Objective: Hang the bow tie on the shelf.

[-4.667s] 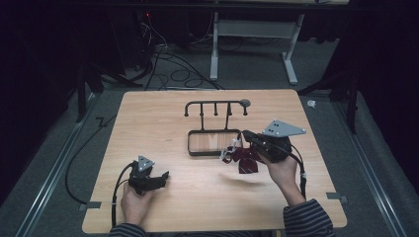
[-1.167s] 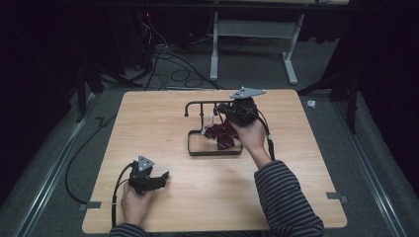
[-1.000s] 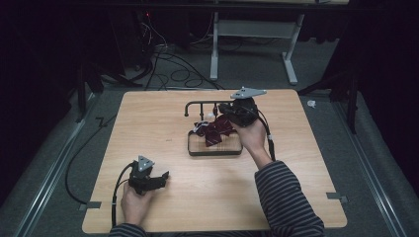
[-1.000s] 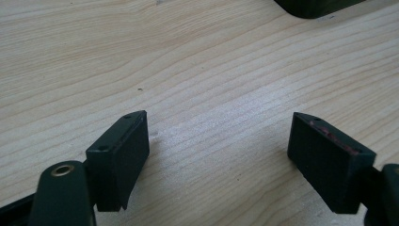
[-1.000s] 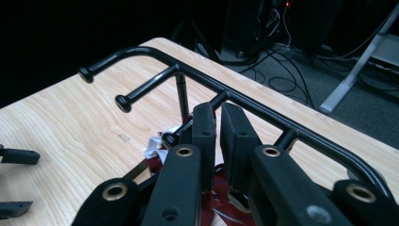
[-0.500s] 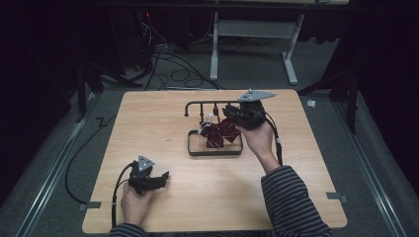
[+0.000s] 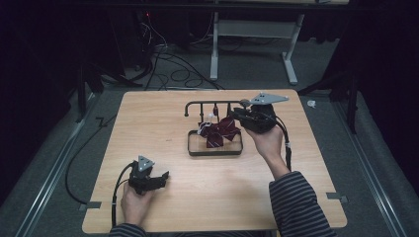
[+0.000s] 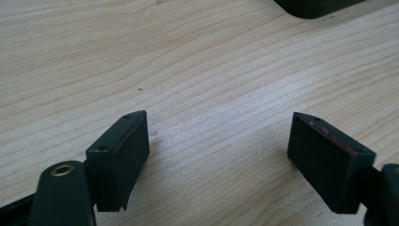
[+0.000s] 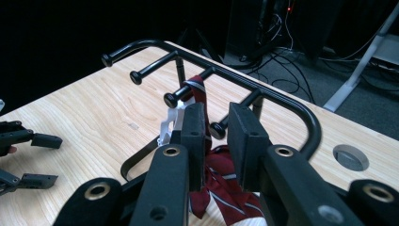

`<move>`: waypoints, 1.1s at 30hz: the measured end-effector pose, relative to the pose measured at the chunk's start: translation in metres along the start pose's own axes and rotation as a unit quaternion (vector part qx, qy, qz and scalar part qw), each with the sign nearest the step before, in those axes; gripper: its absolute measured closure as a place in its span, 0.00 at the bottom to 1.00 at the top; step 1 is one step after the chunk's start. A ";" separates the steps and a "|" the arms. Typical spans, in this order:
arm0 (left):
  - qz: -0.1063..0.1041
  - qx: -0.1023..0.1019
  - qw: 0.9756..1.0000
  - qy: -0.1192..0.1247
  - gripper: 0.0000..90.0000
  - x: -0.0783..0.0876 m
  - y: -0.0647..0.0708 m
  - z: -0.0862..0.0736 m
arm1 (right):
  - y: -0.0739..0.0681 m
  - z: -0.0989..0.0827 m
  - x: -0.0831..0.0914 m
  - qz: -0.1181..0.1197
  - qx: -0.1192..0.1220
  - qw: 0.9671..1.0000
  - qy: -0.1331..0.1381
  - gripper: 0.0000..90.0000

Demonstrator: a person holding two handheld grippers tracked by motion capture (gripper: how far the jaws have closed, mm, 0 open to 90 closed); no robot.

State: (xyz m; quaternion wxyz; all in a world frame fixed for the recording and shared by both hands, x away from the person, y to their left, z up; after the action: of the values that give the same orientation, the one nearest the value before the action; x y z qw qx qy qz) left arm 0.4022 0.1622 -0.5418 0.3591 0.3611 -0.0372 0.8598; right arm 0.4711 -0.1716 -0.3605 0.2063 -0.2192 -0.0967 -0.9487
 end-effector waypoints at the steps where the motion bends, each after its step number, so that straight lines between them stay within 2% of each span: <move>1: 0.000 0.000 1.000 0.000 0.24 0.000 0.000 0.000 | 0.001 -0.001 0.001 0.000 -0.004 1.000 0.000 0.87; 11: 0.000 0.000 1.000 0.000 0.24 0.000 0.000 0.000 | 0.010 -0.008 0.014 0.000 -0.010 1.000 0.002 0.86; 17: 0.000 0.000 1.000 0.000 0.24 0.000 0.000 0.000 | 0.017 -0.015 0.024 -0.001 -0.025 1.000 0.005 0.85; 33: 0.000 0.000 1.000 0.000 0.24 0.000 0.000 0.000 | 0.029 -0.031 0.042 -0.007 -0.035 0.999 0.004 0.84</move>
State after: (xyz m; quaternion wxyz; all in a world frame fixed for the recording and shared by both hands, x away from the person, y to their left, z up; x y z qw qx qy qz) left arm 0.4022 0.1622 -0.5418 0.3592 0.3610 -0.0370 0.8598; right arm 0.4371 -0.2208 -0.3663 0.1924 -0.2223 -0.0638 -0.9537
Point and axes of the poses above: each handheld gripper's, and its own axes: x roughly backward along the jaws, z roughly out of its top, y roughly to its right, the point moved 5 cm from there along -x, roughly forward along the jaws, and after that the axes turned 15 degrees about -z, right-handed, at the moved point
